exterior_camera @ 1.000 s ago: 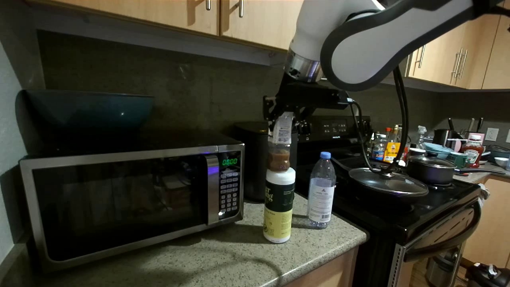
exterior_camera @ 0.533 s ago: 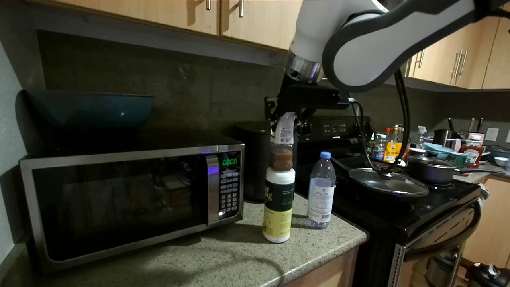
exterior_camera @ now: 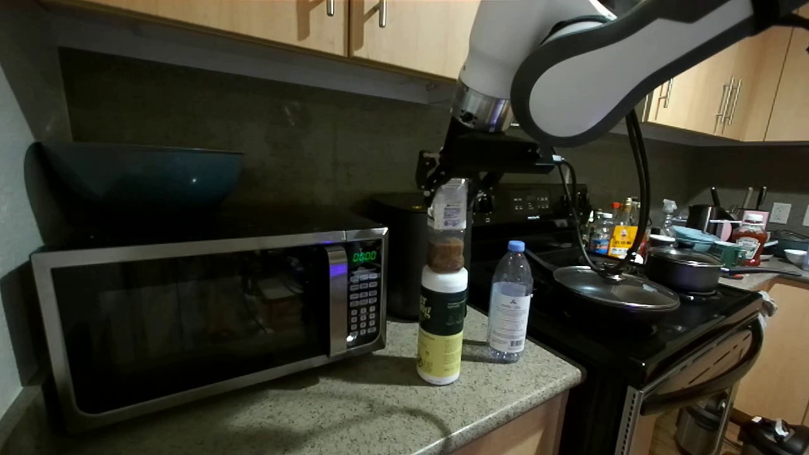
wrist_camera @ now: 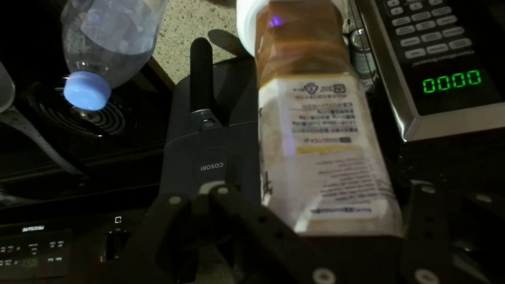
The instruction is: Remove the bottle from the top of the microwave and place it on top of the container on the left
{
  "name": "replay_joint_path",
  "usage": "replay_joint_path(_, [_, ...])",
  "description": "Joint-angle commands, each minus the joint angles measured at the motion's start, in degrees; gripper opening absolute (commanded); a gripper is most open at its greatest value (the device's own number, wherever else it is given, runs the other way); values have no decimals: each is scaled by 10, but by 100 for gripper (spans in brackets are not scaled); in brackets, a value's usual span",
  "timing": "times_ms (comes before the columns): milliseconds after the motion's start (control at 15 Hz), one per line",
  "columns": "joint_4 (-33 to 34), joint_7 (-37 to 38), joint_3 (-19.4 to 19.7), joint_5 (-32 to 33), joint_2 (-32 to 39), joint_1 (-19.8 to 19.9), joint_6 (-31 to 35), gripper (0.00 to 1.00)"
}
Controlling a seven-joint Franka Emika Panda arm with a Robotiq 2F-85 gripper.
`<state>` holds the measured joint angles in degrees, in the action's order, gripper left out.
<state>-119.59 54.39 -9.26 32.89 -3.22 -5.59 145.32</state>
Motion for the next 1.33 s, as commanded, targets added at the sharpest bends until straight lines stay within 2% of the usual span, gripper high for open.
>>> replay_joint_path(0, [-8,15,-1,4,-10,-1,-7,100])
replay_joint_path(467, [-5,-5,-3,-10,-12,-5,-12,100])
replay_joint_path(600, [-9,-55,-4,-59,-18,-14,6,100])
replay_joint_path(800, [-7,-119,-12,-121,-31,-29,-9,100])
replay_joint_path(1267, [-1,-171,-26,-160,-50,-35,-26,100])
